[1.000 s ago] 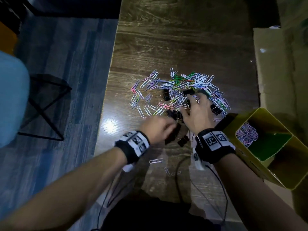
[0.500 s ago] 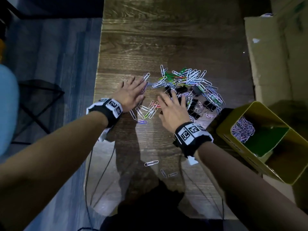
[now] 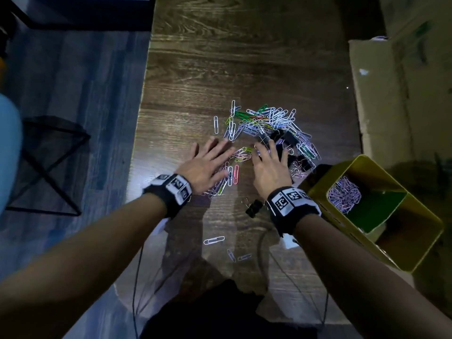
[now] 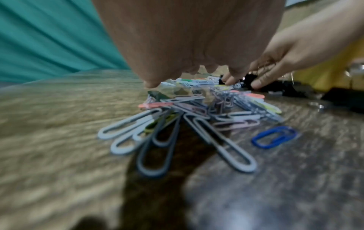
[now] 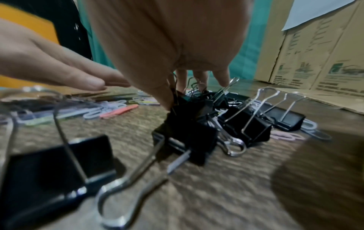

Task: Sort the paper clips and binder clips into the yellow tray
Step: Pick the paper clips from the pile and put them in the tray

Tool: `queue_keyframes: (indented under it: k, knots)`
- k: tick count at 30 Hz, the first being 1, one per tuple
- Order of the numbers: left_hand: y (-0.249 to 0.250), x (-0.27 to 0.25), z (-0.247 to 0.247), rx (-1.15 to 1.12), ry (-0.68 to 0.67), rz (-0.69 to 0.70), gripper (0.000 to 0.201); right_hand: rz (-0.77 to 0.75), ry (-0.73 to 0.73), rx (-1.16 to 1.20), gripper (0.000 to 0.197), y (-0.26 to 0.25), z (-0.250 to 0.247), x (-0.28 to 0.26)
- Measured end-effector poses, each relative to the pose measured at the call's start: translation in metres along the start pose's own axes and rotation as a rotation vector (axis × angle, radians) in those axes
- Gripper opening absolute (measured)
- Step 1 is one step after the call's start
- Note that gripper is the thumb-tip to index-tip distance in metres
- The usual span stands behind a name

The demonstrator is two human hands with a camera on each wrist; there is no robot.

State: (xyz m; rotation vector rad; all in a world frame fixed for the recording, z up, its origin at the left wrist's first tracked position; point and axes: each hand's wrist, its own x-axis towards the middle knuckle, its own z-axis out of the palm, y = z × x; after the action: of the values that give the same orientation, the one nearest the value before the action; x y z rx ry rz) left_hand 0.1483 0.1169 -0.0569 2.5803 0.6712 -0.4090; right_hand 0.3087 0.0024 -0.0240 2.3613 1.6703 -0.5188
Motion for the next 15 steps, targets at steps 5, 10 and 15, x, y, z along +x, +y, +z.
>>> queue_keyframes:
  k: [5,10,15]
  knots:
    - [0.011,-0.017,0.025,0.202,-0.103,0.048,0.059,0.055,-0.016,0.021,0.065,0.005,0.007,-0.012]
    - [0.011,-0.057,0.039,0.131,-0.074,0.126,0.059,-0.080,0.088,-0.041,0.073,-0.005,0.010,-0.029]
    - [-0.014,-0.060,0.021,-0.161,0.155,-0.226,0.056,-0.231,0.011,-0.114,0.057,-0.042,0.014,-0.028]
